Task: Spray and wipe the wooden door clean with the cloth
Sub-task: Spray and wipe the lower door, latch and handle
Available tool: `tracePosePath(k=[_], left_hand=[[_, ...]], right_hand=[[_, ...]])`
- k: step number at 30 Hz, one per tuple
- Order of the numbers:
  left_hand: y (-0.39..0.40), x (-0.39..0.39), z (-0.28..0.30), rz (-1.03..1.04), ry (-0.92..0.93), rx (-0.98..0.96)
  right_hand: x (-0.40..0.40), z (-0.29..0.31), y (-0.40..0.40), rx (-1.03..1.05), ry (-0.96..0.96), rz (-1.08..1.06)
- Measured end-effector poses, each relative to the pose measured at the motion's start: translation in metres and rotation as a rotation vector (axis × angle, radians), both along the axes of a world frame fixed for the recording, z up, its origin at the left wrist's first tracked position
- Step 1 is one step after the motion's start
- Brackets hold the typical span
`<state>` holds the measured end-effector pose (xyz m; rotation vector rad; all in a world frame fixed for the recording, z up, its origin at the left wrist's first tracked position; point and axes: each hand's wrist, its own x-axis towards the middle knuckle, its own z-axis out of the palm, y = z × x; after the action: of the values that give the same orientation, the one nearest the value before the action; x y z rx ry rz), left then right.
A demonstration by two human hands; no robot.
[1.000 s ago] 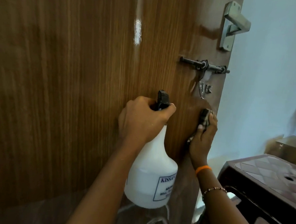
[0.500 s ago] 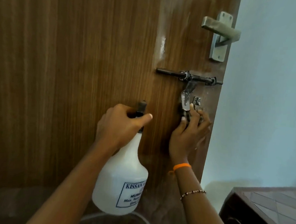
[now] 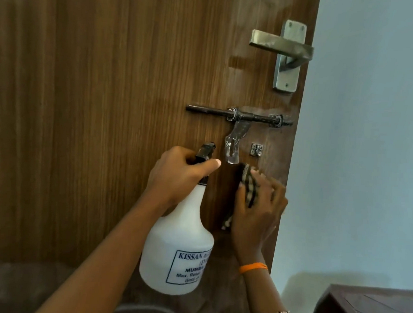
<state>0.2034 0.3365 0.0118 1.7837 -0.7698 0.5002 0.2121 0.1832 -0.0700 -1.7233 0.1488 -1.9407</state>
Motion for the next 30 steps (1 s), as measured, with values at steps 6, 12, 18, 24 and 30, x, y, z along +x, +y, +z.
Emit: tracePosePath(k=[6,12,18,24,30], left_hand=[[-0.005,0.008,-0.006,0.06,-0.002,-0.025],[-0.01,0.011,-0.006,0.104,0.003,-0.059],[-0.012,0.011,-0.006,0.138,-0.013,-0.026],[-0.015,0.007,-0.005,0.164,-0.012,-0.017],[-0.024,-0.004,-0.004,0.148,-0.046,0.051]], right_hand=[[-0.013,0.079,-0.012,-0.241,0.074,-0.228],[-0.011,0.074,-0.019,-0.43,0.189,-0.478],[-0.028,0.055,-0.018,-0.668,0.107,-0.444],[-0.021,0.087,-0.014,-0.401,0.175,-0.346],[-0.028,0.085,-0.017,0.072,0.032,0.009]])
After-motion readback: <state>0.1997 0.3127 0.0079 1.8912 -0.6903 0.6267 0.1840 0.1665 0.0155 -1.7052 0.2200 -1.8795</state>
